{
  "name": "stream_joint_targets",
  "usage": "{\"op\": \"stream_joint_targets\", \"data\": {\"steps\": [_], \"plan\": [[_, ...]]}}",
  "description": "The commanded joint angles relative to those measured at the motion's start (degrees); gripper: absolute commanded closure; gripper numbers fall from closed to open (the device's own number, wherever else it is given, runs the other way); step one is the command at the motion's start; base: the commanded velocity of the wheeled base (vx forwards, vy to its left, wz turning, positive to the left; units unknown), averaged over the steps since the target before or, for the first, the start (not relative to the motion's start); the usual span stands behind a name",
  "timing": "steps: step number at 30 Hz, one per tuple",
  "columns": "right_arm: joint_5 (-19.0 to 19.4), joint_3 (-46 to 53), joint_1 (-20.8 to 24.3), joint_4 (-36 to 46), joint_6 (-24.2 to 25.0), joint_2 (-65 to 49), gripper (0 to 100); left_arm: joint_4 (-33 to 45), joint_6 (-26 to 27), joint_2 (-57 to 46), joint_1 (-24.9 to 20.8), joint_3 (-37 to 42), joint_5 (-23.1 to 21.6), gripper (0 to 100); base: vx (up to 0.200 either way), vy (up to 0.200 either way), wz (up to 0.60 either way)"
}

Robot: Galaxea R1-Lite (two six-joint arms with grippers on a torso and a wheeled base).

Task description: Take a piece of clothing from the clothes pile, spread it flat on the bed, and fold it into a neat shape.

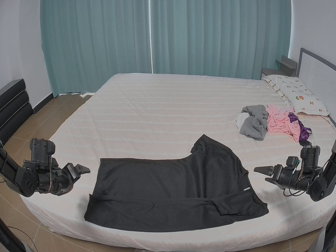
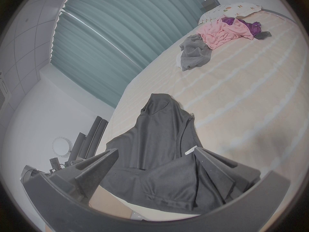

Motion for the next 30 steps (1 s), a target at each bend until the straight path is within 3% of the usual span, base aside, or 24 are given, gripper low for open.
{"op": "stream_joint_targets", "data": {"steps": [1, 9, 17, 22, 30], "plan": [[0.0, -0.04, 0.02, 0.07, 0.01, 0.47, 0, 0.03, -0.02, 0.33, 0.01, 0.03, 0.03, 0, 0.0, 0.0, 0.0], [-0.08, -0.66, 0.02, 0.07, -0.17, 1.35, 0, -0.14, -0.02, 1.91, 0.01, -1.64, -0.06, 0, 0.0, 0.0, 0.0], [-0.08, -1.01, 0.02, -1.78, -0.08, 3.81, 0, 0.38, -0.11, 11.4, 0.1, -12.01, -0.5, 0, 0.0, 0.0, 0.0], [-0.08, -1.19, 0.02, -4.15, -0.08, 7.32, 0, 0.74, -0.2, 20.89, 0.28, -23.61, -5.16, 0, 0.0, 0.0, 0.0], [-0.17, -0.92, -0.42, -10.57, 3.0, 11.45, 0, 1.7, 0.33, 36.45, 0.19, -43.12, -5.25, 0, 0.0, 0.0, 0.0]]}}
